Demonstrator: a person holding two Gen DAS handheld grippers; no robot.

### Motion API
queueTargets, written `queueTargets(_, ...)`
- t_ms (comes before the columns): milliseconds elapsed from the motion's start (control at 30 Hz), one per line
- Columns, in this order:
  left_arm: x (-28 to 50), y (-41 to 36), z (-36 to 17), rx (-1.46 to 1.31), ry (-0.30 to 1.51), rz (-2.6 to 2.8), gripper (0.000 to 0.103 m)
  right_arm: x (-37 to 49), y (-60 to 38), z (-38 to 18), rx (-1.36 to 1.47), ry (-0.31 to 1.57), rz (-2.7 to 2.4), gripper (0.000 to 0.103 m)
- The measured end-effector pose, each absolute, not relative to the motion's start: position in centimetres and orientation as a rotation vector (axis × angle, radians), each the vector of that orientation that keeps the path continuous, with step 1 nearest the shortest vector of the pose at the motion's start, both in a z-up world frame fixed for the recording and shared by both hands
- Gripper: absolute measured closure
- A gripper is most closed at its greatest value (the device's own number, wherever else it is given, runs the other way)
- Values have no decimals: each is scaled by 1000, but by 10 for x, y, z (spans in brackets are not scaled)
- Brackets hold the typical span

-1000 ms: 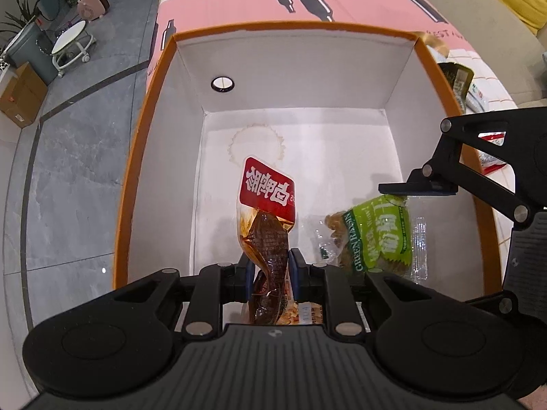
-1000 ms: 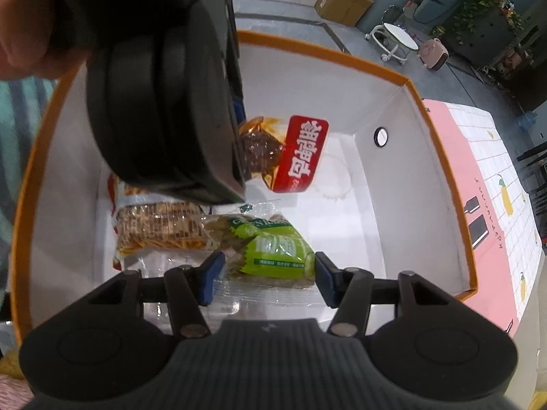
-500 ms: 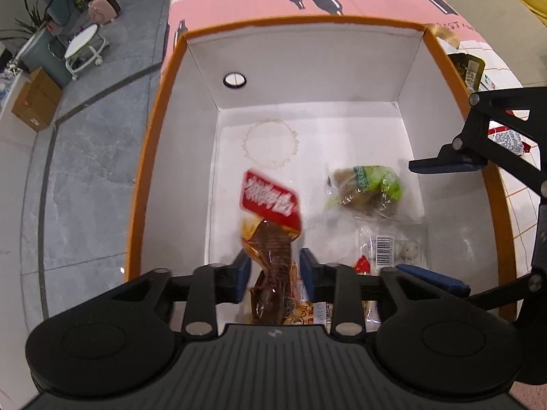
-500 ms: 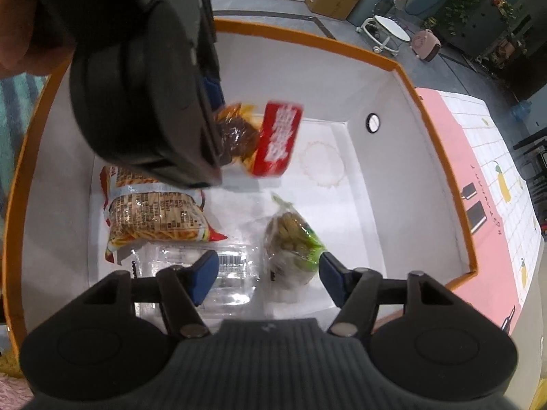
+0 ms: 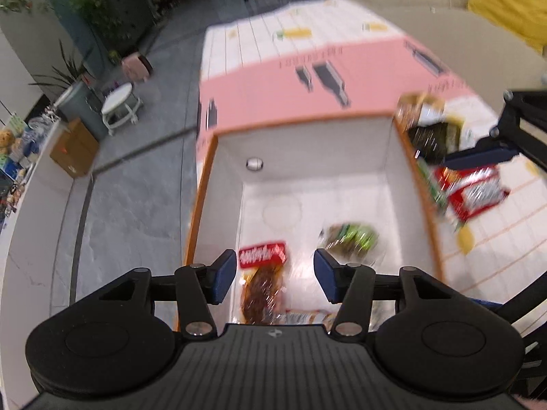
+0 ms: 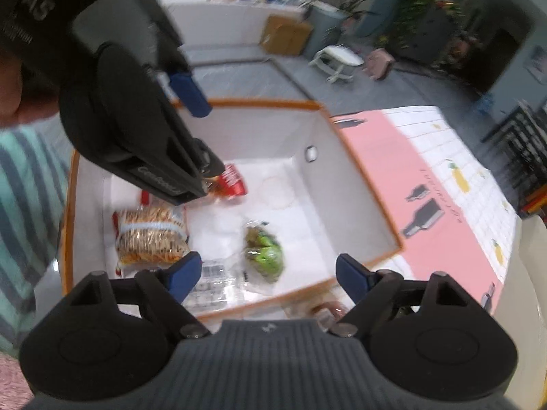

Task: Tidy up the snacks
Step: 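Open both tools to drop the packs into the box, then withdraw both tools back over the remaining snacks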

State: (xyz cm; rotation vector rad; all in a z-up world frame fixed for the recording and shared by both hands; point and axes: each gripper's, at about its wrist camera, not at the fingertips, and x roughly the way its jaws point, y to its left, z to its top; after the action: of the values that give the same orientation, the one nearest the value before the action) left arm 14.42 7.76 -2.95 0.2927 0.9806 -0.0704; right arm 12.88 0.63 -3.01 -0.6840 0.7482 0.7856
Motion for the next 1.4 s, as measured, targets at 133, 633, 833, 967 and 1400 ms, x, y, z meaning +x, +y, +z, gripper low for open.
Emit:
queueTargets(133,130,64,-6,241,879,-86,42,120,-26,-12,-542,716,718,20)
queueTargets(633,90,-10,22,49,701,-206,42,88,-151,-6,-74,647,405,21)
queueTargets(833,92,-40,-8,-22,724,-241,40,84,-188,-30,-39,696,272,23)
queueTargets(967,94,-54,-33,-64,766,-267,31,87,-204,-52,-10,741,207,23)
queueTargets(1400,116,-76,-95,-41,879,-283,29,108,-233,-117,-17,841,127,23)
